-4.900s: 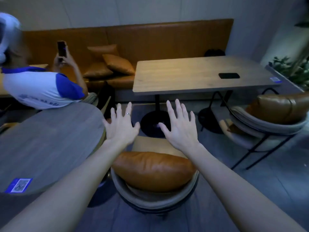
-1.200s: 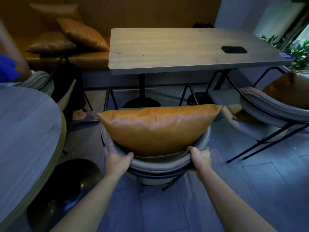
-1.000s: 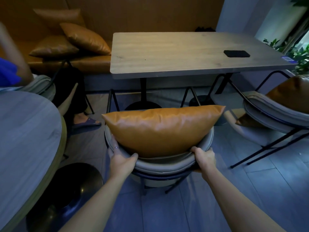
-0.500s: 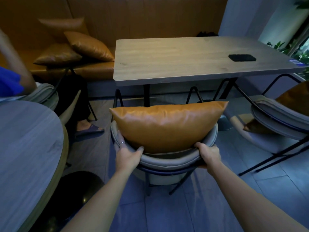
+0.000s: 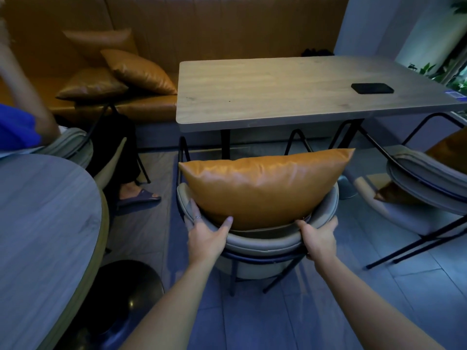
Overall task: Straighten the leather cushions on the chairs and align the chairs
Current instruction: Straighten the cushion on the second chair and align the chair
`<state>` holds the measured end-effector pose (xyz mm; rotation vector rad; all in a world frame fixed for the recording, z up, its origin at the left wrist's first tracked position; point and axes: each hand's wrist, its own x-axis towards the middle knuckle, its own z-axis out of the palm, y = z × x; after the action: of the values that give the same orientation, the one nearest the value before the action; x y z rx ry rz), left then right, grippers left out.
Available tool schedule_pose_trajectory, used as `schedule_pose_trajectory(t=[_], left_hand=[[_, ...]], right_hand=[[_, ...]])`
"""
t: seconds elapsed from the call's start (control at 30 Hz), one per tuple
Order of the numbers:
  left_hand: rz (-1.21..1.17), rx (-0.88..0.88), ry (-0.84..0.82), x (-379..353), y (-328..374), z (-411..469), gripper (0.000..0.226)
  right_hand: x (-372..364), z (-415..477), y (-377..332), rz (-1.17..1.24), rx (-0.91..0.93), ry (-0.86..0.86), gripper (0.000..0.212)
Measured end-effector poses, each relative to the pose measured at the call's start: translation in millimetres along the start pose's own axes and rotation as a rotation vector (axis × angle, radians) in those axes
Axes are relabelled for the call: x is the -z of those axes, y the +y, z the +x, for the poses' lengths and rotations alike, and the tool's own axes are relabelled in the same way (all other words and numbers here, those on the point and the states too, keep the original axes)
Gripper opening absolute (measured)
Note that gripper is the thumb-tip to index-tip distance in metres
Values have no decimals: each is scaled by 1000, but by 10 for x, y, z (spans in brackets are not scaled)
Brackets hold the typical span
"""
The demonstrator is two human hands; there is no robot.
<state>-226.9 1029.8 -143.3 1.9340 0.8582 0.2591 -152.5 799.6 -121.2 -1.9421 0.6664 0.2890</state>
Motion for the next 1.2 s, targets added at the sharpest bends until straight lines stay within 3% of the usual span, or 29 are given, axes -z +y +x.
schedule_pose_trajectory(t=[0.3,0.6,0.7,0.77,0.93,1.07,1.2], left_hand=[[-45,-17,-28,102,-58,-72,115],[-68,10,-31,74,11,-47,112],[-53,12,-48,88,25,-52,113],[-56,13,-65,94,36,-56,113],[-14,23,-115,142,78,-78,116],[-181,43,-180,270,68,-71,126],[-422,310,-190,383,-42,-131,134]], right_hand=[[-29,-141,45,39,-5,-116,92],[-11,-58,17,38,-5,-145,94],[21,-102,-41,-58,30,-66,104],[44,-187,-91,-175,163,31,108],[-50,-541,-366,-490,705,232,110],[-302,-814,-699,-782,1074,128,112],[-625,-1013,-976,-972,1253,-72,114]])
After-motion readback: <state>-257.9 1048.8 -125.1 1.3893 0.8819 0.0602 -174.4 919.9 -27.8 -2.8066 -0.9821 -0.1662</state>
